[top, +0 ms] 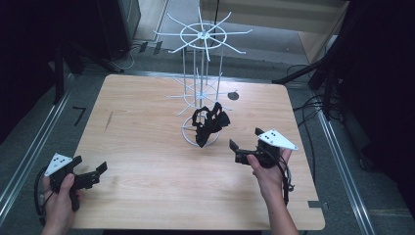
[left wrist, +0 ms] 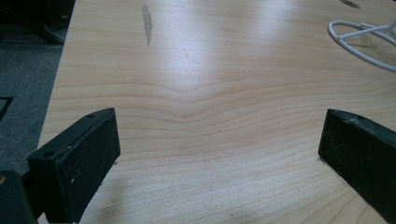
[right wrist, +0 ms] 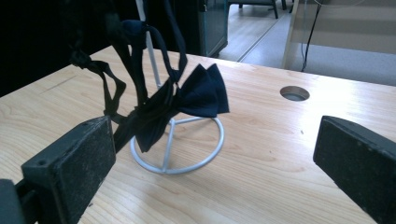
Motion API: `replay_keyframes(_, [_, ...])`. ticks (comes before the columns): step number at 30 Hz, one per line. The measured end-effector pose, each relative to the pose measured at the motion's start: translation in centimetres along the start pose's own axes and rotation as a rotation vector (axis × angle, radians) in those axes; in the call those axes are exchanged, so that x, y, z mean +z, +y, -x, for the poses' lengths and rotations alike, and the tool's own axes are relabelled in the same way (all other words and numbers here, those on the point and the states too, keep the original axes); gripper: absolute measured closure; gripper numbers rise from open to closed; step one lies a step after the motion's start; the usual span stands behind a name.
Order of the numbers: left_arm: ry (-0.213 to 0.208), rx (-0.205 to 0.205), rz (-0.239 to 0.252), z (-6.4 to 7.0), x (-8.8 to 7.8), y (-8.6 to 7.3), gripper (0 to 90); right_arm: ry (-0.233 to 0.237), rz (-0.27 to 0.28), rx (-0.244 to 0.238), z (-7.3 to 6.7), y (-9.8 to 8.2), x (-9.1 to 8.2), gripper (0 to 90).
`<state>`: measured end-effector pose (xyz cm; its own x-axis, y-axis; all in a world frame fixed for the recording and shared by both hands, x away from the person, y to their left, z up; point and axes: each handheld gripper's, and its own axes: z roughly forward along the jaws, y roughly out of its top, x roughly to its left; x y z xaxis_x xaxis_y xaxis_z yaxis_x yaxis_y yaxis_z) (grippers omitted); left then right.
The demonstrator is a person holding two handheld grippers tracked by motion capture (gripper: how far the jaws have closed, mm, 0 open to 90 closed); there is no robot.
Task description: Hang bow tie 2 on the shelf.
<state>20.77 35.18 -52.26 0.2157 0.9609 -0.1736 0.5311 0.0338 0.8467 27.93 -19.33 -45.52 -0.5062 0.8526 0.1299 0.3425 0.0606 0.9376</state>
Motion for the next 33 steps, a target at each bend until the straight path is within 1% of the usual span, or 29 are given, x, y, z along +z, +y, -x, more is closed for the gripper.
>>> replay_keyframes(3, [0.0,0.001,0.0,0.0,0.0,0.0,0.0,-0.004,-0.001,0.007,0.4,-0.3,-0.3,0.0])
replay_keyframes(7, [0.0,0.001,0.0,0.0,0.0,0.0,0.0,-0.009,-0.006,0.004,0.9,-0.6,-0.7,0.0])
replay_keyframes(9, [0.0,-0.001,0.0,0.0,0.0,0.0,0.0,-0.015,-0.011,0.012,1.2,-0.9,-0.9,0.0])
replay_keyframes(15, [0.001,-0.001,0.0,0.0,0.0,0.0,0.0,-0.038,-0.02,0.014,2.1,-1.6,-1.6,0.0])
replay_keyframes(24, [0.002,-0.002,0.0,0.0,0.0,0.0,0.0,-0.059,-0.026,0.031,3.4,-2.5,-2.7,0.0])
replay_keyframes(29, [0.001,-0.003,0.001,0.0,0.0,0.0,0.0,-0.07,-0.04,0.028,4.0,-3.2,-3.2,0.0])
replay_keyframes(33, [0.001,-0.003,0.001,0.0,0.0,0.0,0.0,-0.08,-0.052,0.036,4.6,-3.8,-3.6,0.0])
